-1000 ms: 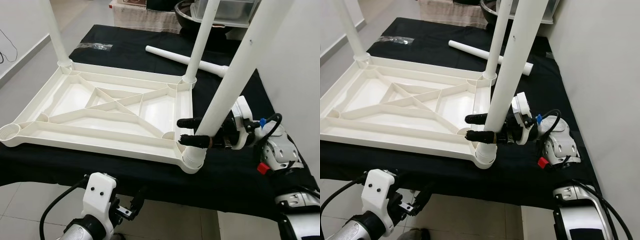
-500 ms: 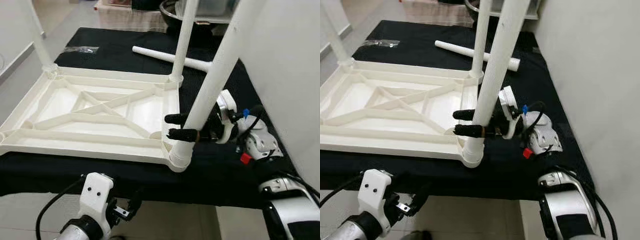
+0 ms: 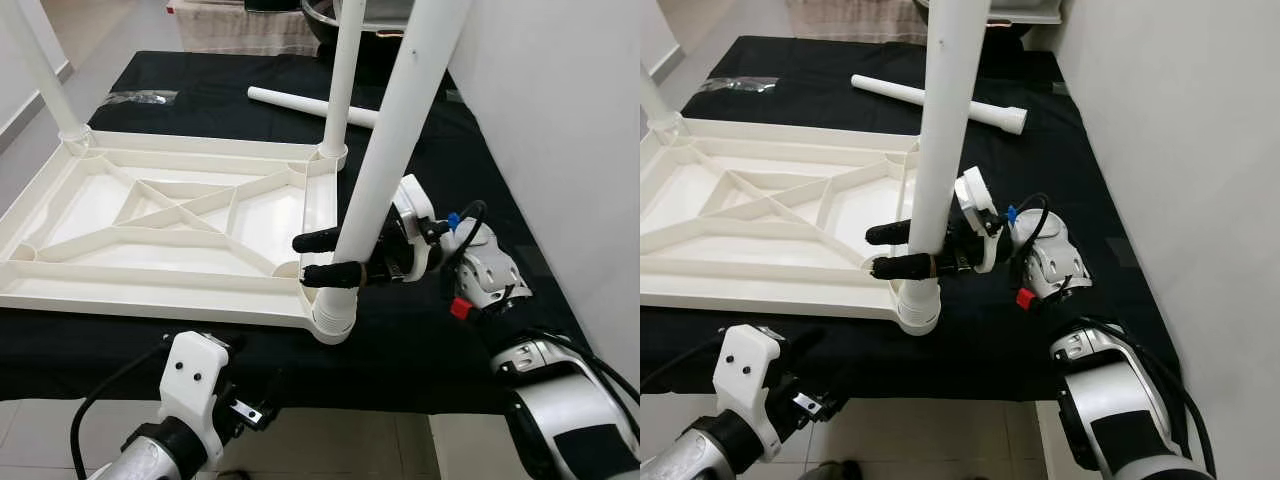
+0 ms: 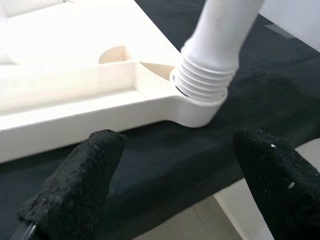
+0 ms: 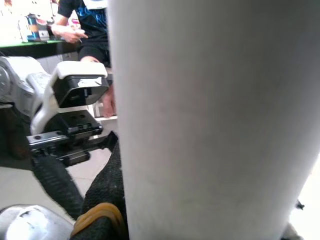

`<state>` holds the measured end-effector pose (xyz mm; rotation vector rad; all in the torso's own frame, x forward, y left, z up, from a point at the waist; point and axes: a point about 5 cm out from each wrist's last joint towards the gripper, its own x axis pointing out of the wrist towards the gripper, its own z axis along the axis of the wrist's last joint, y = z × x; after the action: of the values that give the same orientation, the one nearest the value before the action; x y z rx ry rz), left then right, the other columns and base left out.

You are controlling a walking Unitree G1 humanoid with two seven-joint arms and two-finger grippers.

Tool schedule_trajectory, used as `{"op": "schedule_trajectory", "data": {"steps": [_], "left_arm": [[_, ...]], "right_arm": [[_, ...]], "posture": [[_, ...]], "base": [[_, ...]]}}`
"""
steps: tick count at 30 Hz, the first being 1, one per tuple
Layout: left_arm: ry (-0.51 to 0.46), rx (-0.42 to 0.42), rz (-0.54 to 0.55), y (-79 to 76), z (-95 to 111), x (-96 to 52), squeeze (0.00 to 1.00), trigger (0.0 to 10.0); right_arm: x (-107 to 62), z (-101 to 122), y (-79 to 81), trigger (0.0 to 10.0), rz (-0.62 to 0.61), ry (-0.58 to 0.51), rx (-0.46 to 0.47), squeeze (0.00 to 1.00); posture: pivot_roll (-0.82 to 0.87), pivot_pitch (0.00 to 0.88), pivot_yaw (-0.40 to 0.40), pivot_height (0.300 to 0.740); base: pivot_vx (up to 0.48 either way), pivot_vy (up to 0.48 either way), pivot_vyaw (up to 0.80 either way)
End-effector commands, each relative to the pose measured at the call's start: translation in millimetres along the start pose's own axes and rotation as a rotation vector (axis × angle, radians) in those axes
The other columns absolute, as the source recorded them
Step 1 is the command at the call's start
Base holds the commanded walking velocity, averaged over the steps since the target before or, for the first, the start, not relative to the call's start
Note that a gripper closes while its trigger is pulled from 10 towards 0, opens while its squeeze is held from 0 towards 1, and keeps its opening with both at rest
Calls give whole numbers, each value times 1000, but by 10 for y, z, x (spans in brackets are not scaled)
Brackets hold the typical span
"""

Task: Building children table

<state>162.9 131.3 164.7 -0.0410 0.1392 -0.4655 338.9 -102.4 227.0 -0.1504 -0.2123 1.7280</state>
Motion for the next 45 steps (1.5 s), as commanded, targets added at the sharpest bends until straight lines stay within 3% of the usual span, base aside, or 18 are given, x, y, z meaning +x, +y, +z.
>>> {"op": "schedule_trajectory", "data": {"steps": [1,8,9,17,20,24,28,30,36,37,43,45], "left_arm": [[21,-3,-1,-21,-37,-4,0,10000],[19,-11,5,-30,-48,22,0,10000],[19,-13,3,-38,-58,42,0,10000],[15,-16,8,-38,-60,61,0,10000],[15,-18,12,-50,-78,76,0,10000],[9,-20,23,-54,-81,97,0,10000],[7,-19,29,-52,-82,96,0,10000],[7,-19,29,-52,-82,96,0,10000],[3,-12,41,-8,-80,97,0,10000],[1,-11,47,3,-84,106,0,10000],[-3,-9,51,10,-87,116,0,10000],[-4,-7,52,12,-85,124,0,10000]], "right_arm": [[26,-173,16,10000,-66,73,11,0],[-82,-294,114,10000,-165,131,23,0],[-135,-353,122,10000,-262,157,38,0],[-161,-406,59,10000,-392,205,76,0],[-145,-404,-76,10000,-563,200,144,0],[-143,-484,-129,10000,-726,233,242,0],[-170,-493,-182,10000,-864,228,202,0],[-170,-493,-182,10000,-864,228,202,0],[-195,-519,-196,10000,-1085,215,232,0],[-240,-501,-219,10000,-1241,190,228,0],[-274,-518,-212,10000,-1395,142,310,0],[-319,-499,-186,10000,-1532,151,267,0]], "posture": [[235,203,-60,740],[209,196,-60,740],[207,194,-65,740],[198,193,-68,740],[188,188,-75,740],[181,189,-81,740],[181,186,-85,740],[181,186,-85,740],[169,190,-87,740],[165,190,-88,740],[165,190,-87,740],[164,188,-84,740]], "base": [[0,0,0],[0,0,0],[0,0,0],[0,0,0],[0,0,0],[0,0,0],[0,0,0],[0,0,0],[0,0,0],[0,0,0],[0,0,0],[0,0,0]]}}
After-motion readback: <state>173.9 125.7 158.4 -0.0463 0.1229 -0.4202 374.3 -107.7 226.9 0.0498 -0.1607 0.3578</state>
